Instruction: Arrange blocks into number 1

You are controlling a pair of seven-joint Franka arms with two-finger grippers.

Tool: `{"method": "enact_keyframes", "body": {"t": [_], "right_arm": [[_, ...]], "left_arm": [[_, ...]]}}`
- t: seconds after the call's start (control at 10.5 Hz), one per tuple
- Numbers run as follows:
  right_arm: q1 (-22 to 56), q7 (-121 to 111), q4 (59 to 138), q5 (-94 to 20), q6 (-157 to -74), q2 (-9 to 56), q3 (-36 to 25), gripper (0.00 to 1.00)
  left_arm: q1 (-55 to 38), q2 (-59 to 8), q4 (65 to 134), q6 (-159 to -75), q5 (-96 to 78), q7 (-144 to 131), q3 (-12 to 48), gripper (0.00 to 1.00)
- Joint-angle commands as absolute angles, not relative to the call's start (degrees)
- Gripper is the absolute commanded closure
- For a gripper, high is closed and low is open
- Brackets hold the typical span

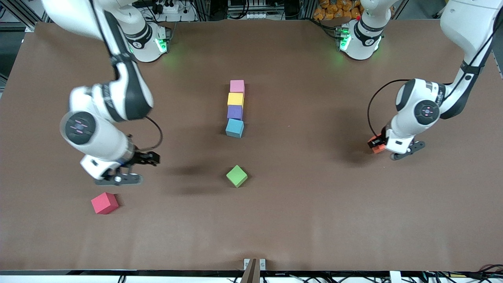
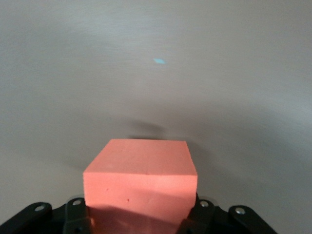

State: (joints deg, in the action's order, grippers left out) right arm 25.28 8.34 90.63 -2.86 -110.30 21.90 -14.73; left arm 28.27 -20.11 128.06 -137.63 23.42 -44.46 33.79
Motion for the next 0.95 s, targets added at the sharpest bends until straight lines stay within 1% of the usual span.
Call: {"method": "enact_keyframes", "body": {"t": [0.0, 0.19, 0.38, 0.48, 0.67, 0.76, 0.86], "right_arm": [[22.1, 7.9, 92.8, -1.4, -106.1, 12.9, -13.5, 0.0], [18.7, 6.4, 92.6, -1.4, -103.9, 8.5, -13.6, 0.0], [15.0, 4.2, 90.8, -1.5, -101.3, 7.1, -13.6, 0.0], [12.8, 3.8, 89.3, -1.8, -99.4, 7.2, -13.4, 0.0], [10.0, 3.8, 87.4, -1.9, -98.2, 7.5, -13.3, 0.0], [8.5, 3.8, 87.3, -2.1, -98.2, 7.4, -12.2, 0.0], [6.2, 3.8, 87.3, -1.9, -98.2, 7.3, -9.6, 0.0]], "left_arm": [[28.1, -18.5, 125.5, -131.0, 24.6, -49.0, 41.4, 1.0], [28.0, -18.6, 125.5, -129.5, 24.6, -53.7, 47.8, 1.0], [27.1, -19.2, 125.5, -126.7, 24.6, -60.5, 55.7, 1.0], [24.2, -19.2, 125.5, -126.3, 24.2, -64.2, 57.7, 1.0], [14.7, -19.9, 125.2, -126.3, 23.7, -71.7, 57.8, 1.0], [11.4, -21.0, 124.4, -126.3, 23.7, -74.3, 57.8, 1.0], [8.0, -22.4, 122.7, -126.3, 23.6, -77.4, 57.8, 1.0]]}}
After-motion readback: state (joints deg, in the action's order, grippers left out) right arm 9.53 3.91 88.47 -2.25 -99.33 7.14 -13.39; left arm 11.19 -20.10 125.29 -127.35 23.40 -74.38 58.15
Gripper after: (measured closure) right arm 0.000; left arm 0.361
